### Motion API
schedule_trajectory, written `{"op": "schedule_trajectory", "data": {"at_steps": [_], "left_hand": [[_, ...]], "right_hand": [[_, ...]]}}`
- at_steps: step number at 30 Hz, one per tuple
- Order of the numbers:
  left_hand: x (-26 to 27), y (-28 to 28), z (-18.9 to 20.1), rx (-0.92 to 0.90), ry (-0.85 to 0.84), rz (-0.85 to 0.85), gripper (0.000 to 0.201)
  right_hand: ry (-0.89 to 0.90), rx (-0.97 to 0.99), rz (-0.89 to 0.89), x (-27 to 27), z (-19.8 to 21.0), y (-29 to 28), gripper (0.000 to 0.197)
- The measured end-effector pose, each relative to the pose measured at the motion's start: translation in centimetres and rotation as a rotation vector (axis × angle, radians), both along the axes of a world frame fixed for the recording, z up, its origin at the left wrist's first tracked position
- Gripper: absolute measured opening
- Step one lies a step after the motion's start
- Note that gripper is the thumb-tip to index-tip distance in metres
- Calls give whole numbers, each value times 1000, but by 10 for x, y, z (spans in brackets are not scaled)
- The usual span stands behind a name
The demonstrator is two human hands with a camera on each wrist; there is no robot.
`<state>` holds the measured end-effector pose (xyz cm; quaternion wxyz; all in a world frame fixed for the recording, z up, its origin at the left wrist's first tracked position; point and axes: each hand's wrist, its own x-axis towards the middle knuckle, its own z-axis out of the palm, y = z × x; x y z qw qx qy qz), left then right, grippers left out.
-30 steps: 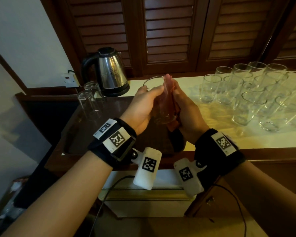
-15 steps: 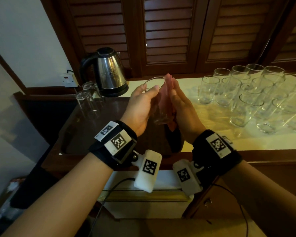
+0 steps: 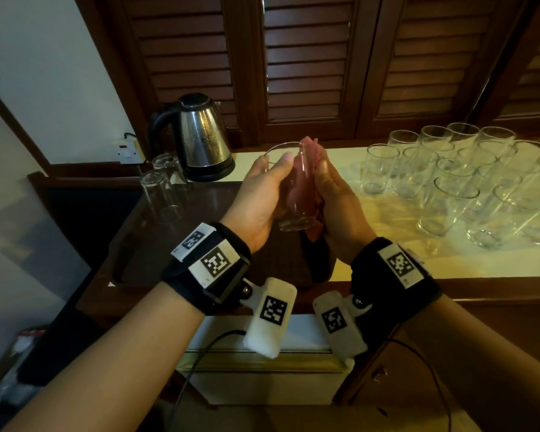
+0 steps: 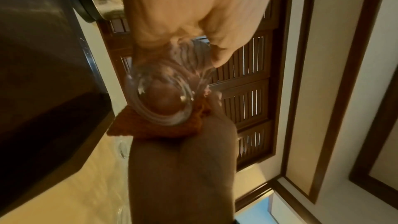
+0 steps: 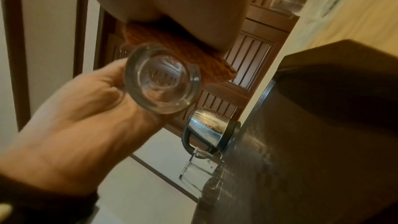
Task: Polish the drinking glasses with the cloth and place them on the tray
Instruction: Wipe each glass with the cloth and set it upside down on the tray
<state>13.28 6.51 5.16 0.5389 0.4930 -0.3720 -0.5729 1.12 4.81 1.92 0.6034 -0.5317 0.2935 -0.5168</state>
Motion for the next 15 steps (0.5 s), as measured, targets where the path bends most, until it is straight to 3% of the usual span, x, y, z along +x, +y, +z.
{"op": "schedule_trajectory", "data": {"at_steps": [3,7,8,11,15], "left_hand": [[-2,0,-2,7,-113,46,87],[3,5,-4,0,-45,-89,62],[5,6,-5,-2,-43,-108,65],[7,0,-10,8,-70,-11,81],[-1,-2,-8,39,-182,24,80]], "right_hand": [[4,12,3,4,-2,2,62],[-204,298,91,-3,2,4,51],[-233,323,98,-6,0,3,50],[-167,257,54,-6,0,3,47],[45,44,-17,5,-3,2,52]]}}
